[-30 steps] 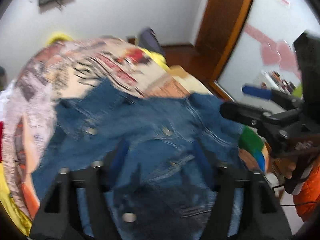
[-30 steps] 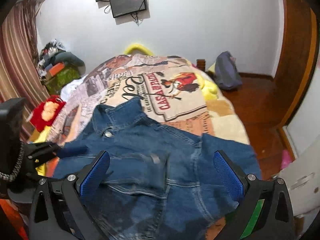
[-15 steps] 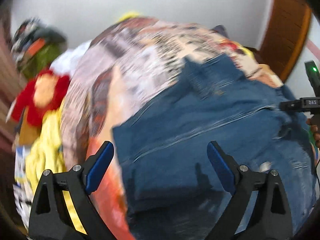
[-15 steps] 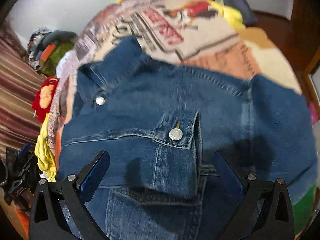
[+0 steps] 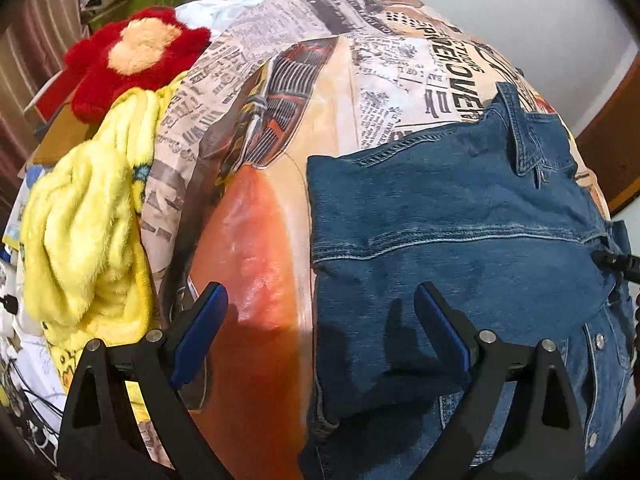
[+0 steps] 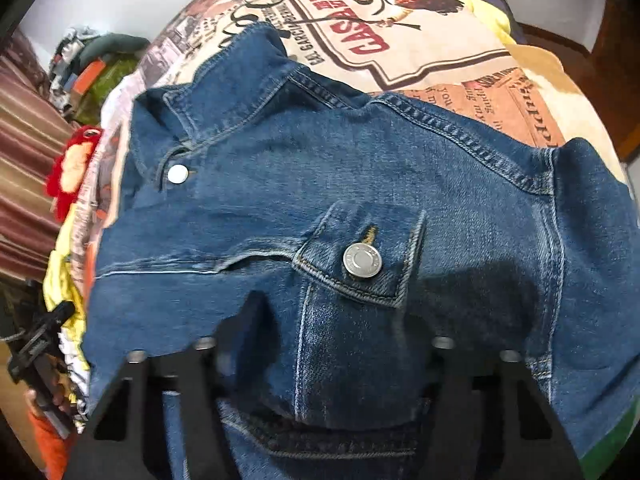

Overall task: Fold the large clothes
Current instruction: 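Grasp the jacket's other sleeve cuff with the right gripper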

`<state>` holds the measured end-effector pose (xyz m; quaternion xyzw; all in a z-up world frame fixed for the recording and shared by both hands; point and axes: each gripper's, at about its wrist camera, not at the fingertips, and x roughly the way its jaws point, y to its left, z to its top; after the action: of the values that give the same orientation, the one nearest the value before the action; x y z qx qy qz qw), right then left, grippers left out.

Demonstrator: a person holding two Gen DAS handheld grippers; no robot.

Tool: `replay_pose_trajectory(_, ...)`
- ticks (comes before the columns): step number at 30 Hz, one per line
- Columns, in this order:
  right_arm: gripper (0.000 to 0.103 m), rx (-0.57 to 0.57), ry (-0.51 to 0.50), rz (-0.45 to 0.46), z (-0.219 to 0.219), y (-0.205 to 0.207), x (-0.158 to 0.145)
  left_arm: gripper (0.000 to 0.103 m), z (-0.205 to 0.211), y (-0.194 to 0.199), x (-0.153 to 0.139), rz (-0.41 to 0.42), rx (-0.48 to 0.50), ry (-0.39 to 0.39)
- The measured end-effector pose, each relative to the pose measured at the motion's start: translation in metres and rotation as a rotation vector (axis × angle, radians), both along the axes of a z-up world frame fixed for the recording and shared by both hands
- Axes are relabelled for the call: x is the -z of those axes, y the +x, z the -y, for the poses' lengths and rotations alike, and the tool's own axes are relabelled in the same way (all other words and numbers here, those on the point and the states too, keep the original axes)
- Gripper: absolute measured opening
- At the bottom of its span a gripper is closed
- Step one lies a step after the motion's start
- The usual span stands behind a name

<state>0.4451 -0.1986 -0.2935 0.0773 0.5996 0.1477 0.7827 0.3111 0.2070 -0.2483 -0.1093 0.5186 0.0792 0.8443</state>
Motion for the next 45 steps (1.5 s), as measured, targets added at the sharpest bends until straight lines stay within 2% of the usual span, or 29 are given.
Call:
replay_pose_trajectory(3, 0.032, 0.007, 0.023, 0.014, 0.004, -0.002, -0.006, 0.095, 0.01, -0.001, -0.005, 0.008, 0.039, 0.031)
replay_pose_trajectory(4, 0.031, 0.008, 0.024, 0.025, 0.004, -0.003, -0.01, 0.095, 0.013, -0.001, -0.008, 0.012, 0.054, 0.041)
replay_pose_trajectory(9, 0.03, -0.023, -0.014, 0.158, -0.008, -0.011, -0.046, 0.095, 0.029, 0.003, -0.021, 0.032, 0.121, 0.087)
replay_pose_trajectory(15, 0.03, -0.089, -0.023, 0.328, -0.012, -0.026, -0.104, 0.095, 0.036, 0.01, -0.03, 0.044, 0.135, 0.106)
replay_pose_trajectory(22, 0.03, -0.085, -0.076, 0.399, 0.001, -0.042, -0.129, 0.095, 0.046, 0.016, -0.029, 0.049, 0.158, 0.058)
replay_pose_trajectory(25, 0.03, -0.075, -0.127, 0.395, 0.011, -0.042, -0.118, 0.095, 0.052, 0.018, -0.019, 0.025, 0.18, 0.032)
replay_pose_trajectory(29, 0.03, -0.044, -0.147, 0.311, 0.026, -0.033, -0.083, 0.095, 0.064, 0.021, 0.001, -0.031, 0.204, 0.038)
replay_pose_trajectory(33, 0.03, -0.016, -0.189, 0.239, 0.036, -0.027, -0.044, 0.095, 0.062, 0.021, 0.005, -0.032, 0.195, 0.025)
replay_pose_trajectory(35, 0.03, 0.013, -0.185, 0.204, 0.043, -0.024, -0.031, 0.095, 0.06, 0.022, 0.007, -0.039, 0.19, 0.01)
replay_pose_trajectory(38, 0.031, 0.05, -0.123, 0.147, 0.054, -0.02, -0.017, 0.096, 0.06, 0.022, 0.011, -0.046, 0.191, 0.013)
replay_pose_trajectory(41, 0.033, 0.031, -0.147, 0.144, 0.051, -0.021, -0.014, 0.096, 0.061, 0.021, 0.013, -0.042, 0.192, 0.029)
replay_pose_trajectory(44, 0.052, 0.0, -0.226, 0.136, 0.045, -0.024, -0.013, 0.096, 0.061, 0.02, 0.013, -0.04, 0.185, 0.031)
replay_pose_trajectory(45, 0.066, 0.006, -0.252, 0.135, 0.046, -0.025, -0.013, 0.096, 0.061, 0.02, 0.013, -0.04, 0.183, 0.03)
